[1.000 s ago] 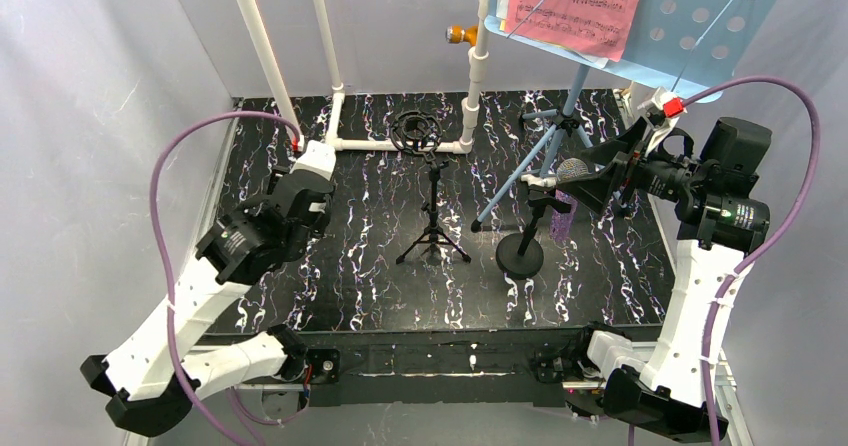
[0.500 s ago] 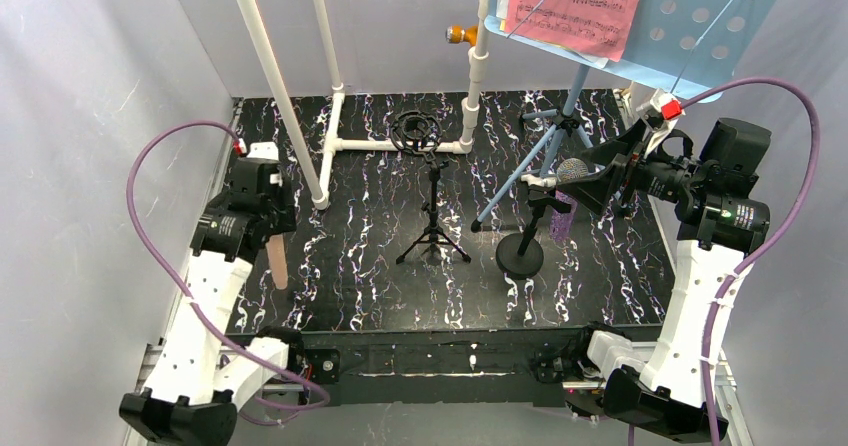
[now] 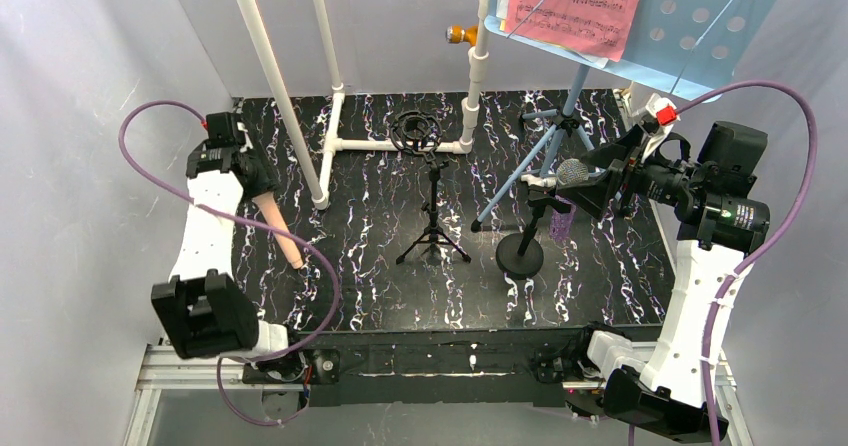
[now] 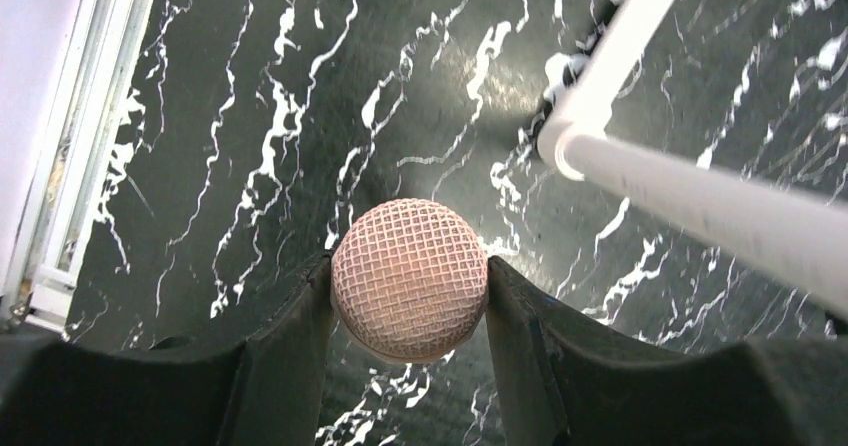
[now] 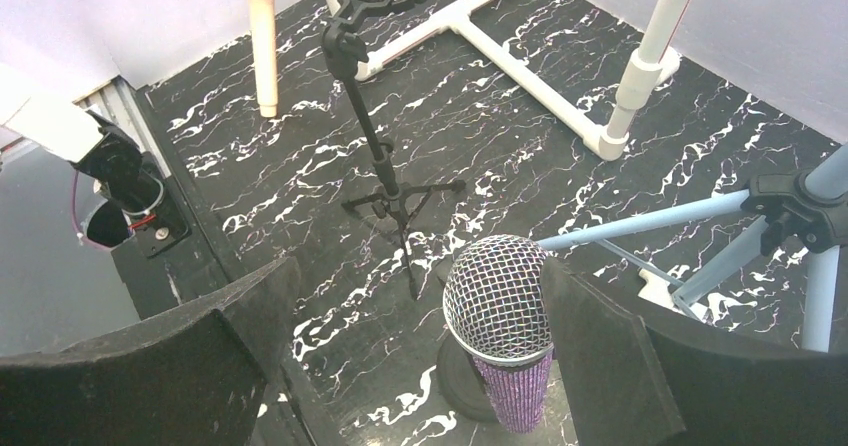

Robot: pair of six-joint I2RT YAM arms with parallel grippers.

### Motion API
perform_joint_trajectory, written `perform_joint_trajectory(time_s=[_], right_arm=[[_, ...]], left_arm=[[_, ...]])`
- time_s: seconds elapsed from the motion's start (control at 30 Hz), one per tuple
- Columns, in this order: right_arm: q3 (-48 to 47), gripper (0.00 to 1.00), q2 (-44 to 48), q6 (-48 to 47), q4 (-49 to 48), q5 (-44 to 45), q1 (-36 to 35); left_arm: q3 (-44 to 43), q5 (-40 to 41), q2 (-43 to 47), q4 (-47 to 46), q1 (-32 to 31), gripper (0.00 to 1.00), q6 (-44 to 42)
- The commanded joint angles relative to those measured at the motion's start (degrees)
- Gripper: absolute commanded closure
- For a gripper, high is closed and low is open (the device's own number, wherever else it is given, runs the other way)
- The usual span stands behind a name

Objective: Pack up the instrument practice props
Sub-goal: Place the microphone at the center of the board.

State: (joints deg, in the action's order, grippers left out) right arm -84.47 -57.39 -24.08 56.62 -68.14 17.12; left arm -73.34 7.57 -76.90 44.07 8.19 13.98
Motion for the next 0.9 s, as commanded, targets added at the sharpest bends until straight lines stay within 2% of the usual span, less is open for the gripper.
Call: perform_joint_trajectory(time_s=[0.0,0.4,0.63,0.77,0.83,0.87], right_arm=[[-0.66,0.0,0.08,-1.41,1.56,-0.98,-0.34],[-1.76,0.0,-1.09,-2.08,3.51,-1.23,-0.6],[-2.85,0.0,-1.76,-5.17,7.34,0.16,-0.68],[-2.89,0.0,-1.85,-6.14,8.71,0.75,-0.69],[-2.92,0.0,-1.96,-6.64,9.25,1.05,-0.69],[-2.86,0.0,-1.98,-6.75,9.37,1.2,-0.69]], left_arm=[[-5.29,-4.32,-7.25,-1.52,3.29,1.0,1.89],[-19.45,-5.52,-31.22,-2.53,4.68,1.0,3.51],[-27.28,-10.6,-40.75,-2.03,4.69,1.0,5.53],[-31.44,-12.72,-45.09,-0.86,4.68,0.92,6.86],[-32.6,-14.36,-46.25,-0.76,4.72,0.83,7.3],[-32.92,-14.84,-46.63,-0.75,4.71,0.75,7.77]])
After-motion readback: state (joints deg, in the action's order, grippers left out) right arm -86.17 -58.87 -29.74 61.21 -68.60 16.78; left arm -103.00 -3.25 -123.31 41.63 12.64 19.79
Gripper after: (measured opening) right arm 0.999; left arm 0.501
